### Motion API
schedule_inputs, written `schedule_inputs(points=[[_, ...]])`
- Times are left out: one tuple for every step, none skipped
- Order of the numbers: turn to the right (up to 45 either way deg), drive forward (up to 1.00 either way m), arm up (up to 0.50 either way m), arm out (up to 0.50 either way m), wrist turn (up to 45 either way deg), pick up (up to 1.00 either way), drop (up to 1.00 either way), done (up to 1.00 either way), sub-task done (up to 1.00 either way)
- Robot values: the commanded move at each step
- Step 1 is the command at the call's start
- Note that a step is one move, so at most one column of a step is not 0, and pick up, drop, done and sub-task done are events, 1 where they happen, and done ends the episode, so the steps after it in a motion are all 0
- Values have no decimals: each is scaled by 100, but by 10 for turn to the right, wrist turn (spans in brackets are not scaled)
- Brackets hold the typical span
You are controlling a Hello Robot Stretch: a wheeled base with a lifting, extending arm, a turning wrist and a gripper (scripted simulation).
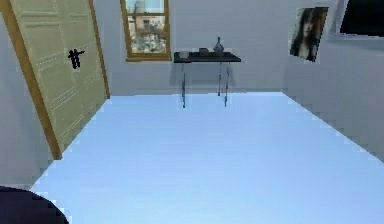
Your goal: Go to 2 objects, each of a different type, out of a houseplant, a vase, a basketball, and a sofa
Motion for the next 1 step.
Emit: schedule_inputs(points=[[450,0,0,0,0,0,0,0,0]])
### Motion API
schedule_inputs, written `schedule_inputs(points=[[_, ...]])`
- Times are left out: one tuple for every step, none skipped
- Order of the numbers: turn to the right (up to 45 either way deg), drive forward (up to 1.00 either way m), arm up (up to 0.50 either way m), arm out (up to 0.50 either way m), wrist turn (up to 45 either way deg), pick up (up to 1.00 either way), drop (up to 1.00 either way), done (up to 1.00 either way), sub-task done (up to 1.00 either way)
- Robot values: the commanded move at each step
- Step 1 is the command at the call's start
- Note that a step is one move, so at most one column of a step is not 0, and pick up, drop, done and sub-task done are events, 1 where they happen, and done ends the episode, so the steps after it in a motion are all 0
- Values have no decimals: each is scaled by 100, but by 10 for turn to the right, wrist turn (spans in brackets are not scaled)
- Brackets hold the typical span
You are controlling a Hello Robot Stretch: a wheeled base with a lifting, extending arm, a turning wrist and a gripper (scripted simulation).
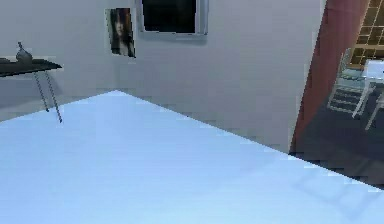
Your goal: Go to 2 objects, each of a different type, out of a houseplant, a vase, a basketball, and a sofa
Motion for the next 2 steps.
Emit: schedule_inputs(points=[[390,0,0,0,0,0,0,0,0],[0,5,0,0,0,0,0,0,0]])
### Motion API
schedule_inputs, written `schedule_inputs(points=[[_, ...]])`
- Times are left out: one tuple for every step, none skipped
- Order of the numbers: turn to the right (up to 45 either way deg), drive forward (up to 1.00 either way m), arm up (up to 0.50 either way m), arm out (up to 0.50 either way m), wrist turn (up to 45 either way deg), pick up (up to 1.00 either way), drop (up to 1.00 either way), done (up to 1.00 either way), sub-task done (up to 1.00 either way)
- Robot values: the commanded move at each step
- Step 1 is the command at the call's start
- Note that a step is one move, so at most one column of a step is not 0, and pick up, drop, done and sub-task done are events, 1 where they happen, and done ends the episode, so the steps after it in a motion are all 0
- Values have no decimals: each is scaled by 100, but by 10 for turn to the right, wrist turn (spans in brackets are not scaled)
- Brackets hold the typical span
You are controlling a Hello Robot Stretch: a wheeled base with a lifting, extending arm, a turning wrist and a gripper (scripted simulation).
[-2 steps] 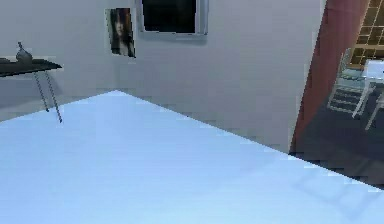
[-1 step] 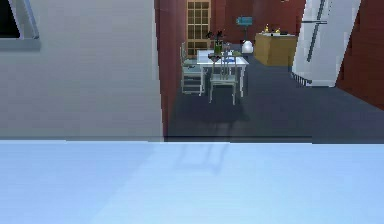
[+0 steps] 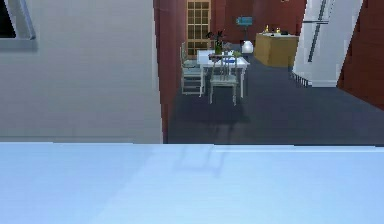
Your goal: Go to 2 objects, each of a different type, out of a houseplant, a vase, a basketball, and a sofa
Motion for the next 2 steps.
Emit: schedule_inputs(points=[[-450,0,0,0,0,0,0,0,0],[-360,0,0,0,0,0,0,0,0]])
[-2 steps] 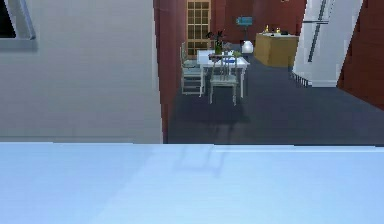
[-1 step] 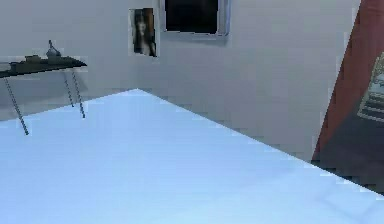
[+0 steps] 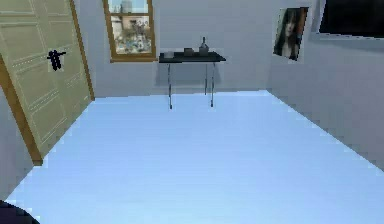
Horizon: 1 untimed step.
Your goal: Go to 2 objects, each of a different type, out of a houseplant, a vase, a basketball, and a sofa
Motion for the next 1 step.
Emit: schedule_inputs(points=[[0,100,0,0,0,0,0,0,0]])
